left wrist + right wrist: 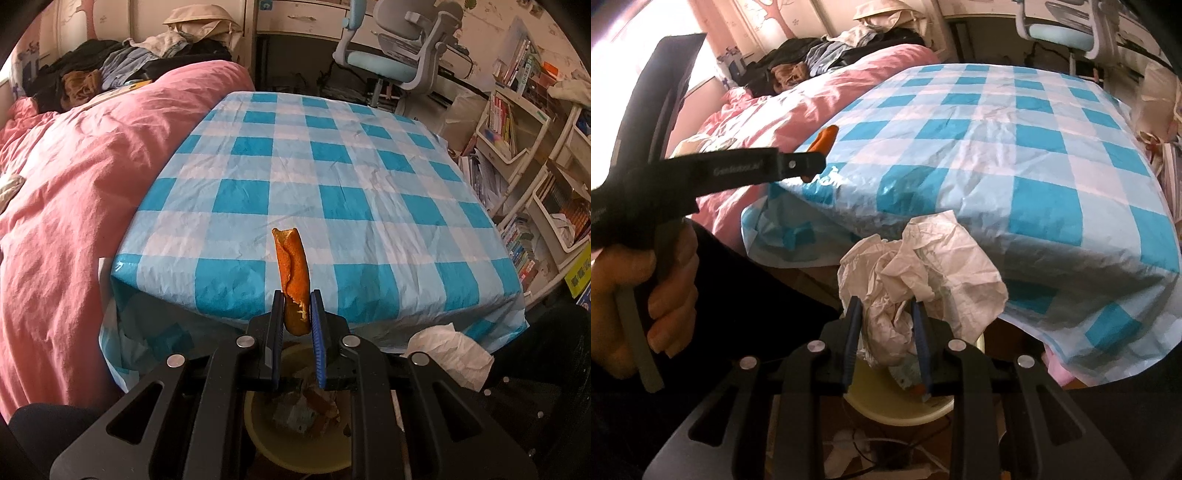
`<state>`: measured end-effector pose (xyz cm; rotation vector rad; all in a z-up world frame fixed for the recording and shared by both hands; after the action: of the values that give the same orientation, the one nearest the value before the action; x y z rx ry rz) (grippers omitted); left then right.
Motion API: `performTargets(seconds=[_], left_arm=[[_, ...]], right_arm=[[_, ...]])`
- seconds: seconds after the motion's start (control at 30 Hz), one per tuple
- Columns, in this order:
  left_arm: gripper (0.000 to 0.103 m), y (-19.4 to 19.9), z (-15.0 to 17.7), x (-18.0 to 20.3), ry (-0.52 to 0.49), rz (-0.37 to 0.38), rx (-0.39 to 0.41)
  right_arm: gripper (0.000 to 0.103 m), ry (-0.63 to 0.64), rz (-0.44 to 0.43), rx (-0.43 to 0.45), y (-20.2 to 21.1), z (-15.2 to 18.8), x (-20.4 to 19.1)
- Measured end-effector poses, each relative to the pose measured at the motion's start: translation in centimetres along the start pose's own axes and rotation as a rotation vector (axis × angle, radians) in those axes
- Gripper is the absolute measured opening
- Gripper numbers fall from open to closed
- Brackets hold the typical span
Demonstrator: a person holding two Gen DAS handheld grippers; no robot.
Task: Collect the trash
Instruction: 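Lift the tissue and orange piece and carry both over the yellow bucket, then open both tools to drop the tissue and orange piece into the bucket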
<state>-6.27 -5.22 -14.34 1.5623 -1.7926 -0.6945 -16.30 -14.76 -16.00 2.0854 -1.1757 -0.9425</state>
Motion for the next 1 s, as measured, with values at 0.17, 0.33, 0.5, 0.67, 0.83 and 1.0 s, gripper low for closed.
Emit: performTargets(seconds=[0.17, 0.33, 0.5, 0.67, 0.83, 1.0], left_arm=[[0.014, -0.6, 0.7, 0.2, -0.025, -0.013, -0.031], [0.014, -1.2, 1.2, 0.2, -0.046, -0.025, -0.056], [0.014, -1.3, 1.3, 0.2, -0.044, -0.022, -0.058], [0.014, -1.4, 1.4, 0.4, -0.055, -0.02, -0.065], [0.014, -1.7, 2.1, 0.8, -0.077, -0.019, -0.09], [0.014, -1.9, 2.5, 0.9, -0.089, -0.023, -0.107]], right_arm=[[0.029, -0.007, 0.005, 0.0, 0.0, -0.1, 0.2], [0.029, -0.017, 0.014, 0.002, -0.1, -0.1, 0.4], [0.029, -0.021, 0.02, 0.002, -0.1, -0.1, 0.4], [0.03, -0.024, 0.023, 0.004, 0.0, -0.1, 0.6], [0.03, -0.025, 0.027, 0.006, 0.0, -0.1, 0.6], [0.03, -0.025, 0.027, 0.006, 0.0, -0.1, 0.6]])
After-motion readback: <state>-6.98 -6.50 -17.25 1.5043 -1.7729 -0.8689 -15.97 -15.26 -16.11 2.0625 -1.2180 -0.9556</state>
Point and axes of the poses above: each gripper's, at about its wrist camera, not at the fingertips, and y roughly against the way its jaws point, x to its right, z to its underside, the point moved 10 cm from there along -y, roughly the way its jaws point, and after that the axes turned 4 degrees about x, right-handed, at the moved point
